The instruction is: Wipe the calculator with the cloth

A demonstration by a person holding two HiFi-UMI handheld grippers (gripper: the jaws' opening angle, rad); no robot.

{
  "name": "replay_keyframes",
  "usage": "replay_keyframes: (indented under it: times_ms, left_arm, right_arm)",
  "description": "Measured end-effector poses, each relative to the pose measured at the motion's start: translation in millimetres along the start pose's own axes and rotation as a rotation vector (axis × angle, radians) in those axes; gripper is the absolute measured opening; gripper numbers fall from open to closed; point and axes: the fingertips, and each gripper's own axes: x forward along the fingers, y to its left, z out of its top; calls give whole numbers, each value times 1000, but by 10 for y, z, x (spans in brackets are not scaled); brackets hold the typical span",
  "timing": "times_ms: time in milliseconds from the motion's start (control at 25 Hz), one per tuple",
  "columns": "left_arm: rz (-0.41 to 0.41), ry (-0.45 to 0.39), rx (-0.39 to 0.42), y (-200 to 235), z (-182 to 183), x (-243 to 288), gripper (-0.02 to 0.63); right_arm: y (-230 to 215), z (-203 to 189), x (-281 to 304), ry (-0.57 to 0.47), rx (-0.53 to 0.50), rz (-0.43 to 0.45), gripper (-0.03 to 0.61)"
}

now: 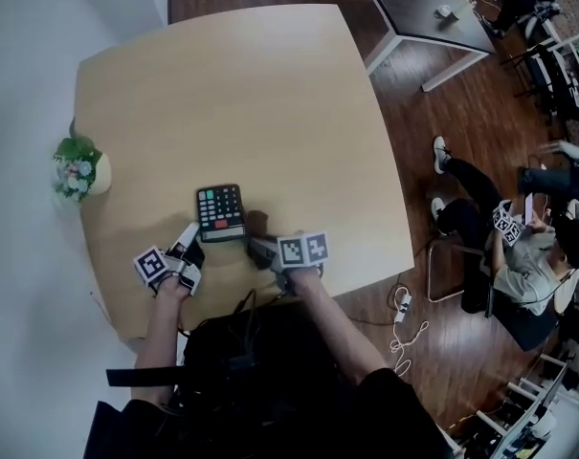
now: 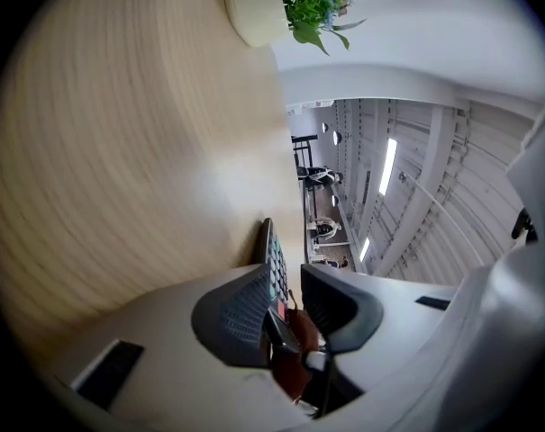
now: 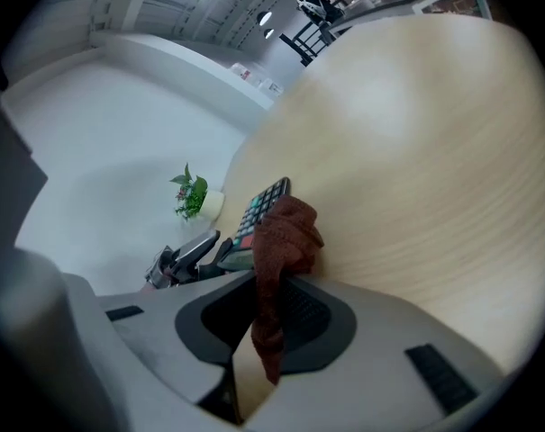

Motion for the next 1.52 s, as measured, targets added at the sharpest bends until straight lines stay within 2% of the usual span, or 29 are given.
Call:
replay_keyframes:
  times_ms: [80, 200, 280, 360, 480, 600, 720, 840, 920, 1000, 1160, 1240, 1360, 1520]
  left_arm:
    - [-4, 0, 12, 8, 19, 0, 109]
    - [-10, -9, 11, 24, 11, -6, 103]
    - [-14, -16, 8, 37, -8, -7, 92]
    - [-17, -23, 0, 39, -28, -7, 86]
    - [-15, -27, -2, 50, -40, -11, 78]
    - [-6, -28, 3, 60, -19, -15, 78]
    - [-8, -34, 4, 55, -4, -17, 77]
    - [-7, -32, 5, 66, -4, -13, 78]
    - [-10, -28, 6, 75, -2, -7, 78]
    - [-16, -30, -2, 68, 9, 2, 78]
    - [-23, -39, 7, 69, 19, -10, 78]
    - [-24, -42, 5, 72, 11, -10, 78]
    - [-13, -46, 2, 92, -5, -14, 77]
    - [6, -47, 2, 106, 17, -8, 75]
  right_arm:
    - [-22, 356, -9, -67, -58, -25, 66]
    - [-45, 1137, 120, -184, -155, -64, 66]
    - [-94, 1514, 288, -195, -198, -100, 66]
    - [-157, 1638, 481, -138, -224, -128, 67]
    - [-161, 1454, 638, -51, -214, -118, 67]
    - [-91, 1164, 539, -68, -156, -85, 67]
    - [-20, 702, 336, -61, -103, -48, 67]
    - [55, 110, 124, 26, -108, -20, 67]
    - [46, -57, 11, 52, -117, -18, 66]
    - [-5, 175, -46, -3, -145, -42, 66]
    - [-68, 1145, 99, -166, -243, -113, 67]
    - [-122, 1449, 305, -166, -278, -144, 67]
    - [-191, 1437, 575, -85, -285, -151, 67]
    - [-75, 998, 466, -53, -237, -118, 67]
